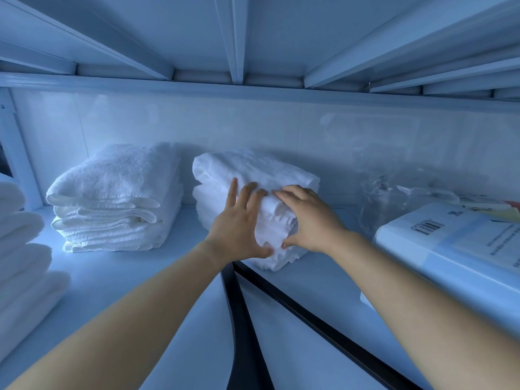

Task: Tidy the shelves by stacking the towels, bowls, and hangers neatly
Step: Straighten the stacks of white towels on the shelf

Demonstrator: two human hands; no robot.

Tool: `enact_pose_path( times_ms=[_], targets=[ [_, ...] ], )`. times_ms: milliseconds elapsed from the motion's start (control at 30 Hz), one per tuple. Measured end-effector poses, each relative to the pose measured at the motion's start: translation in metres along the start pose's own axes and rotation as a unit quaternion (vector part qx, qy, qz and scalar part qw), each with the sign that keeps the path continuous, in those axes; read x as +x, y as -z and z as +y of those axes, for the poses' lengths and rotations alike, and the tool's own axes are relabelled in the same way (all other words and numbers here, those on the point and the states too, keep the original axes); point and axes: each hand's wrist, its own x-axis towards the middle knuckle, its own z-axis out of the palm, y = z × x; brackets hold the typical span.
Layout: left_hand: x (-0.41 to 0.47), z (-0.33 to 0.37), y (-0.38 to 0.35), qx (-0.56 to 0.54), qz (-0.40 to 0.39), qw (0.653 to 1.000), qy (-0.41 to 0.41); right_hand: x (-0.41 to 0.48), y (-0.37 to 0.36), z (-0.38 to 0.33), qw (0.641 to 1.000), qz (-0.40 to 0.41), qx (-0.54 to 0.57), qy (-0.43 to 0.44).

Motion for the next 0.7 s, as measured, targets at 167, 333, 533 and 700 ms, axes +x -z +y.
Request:
enact_pose_path(
  times_ms=[167, 333, 533, 700],
  targets=[
    [0.008, -0.023, -0.010, -0.034, -0.078, 0.995, 0.045, 0.004, -0.012, -0.002, 0.999, 0.043, 0.030, 0.007],
    [0.011, -0.050, -0.007, -0.037, -0.110, 0.990, 0.077, 0.014, -0.011, -0.004, 0.999, -0.021, -0.011, 0.028],
    [0.014, -0.053, -0.004, -0.021, -0.112, 0.989, 0.090, 0.024, -0.030, -0.010, 0.996, 0.015, -0.075, 0.037],
    [0.002, -0.047, -0.015, -0.075, -0.114, 0.988, 0.076, 0.028, -0.045, -0.011, 0.991, 0.060, -0.110, 0.038]
  ],
)
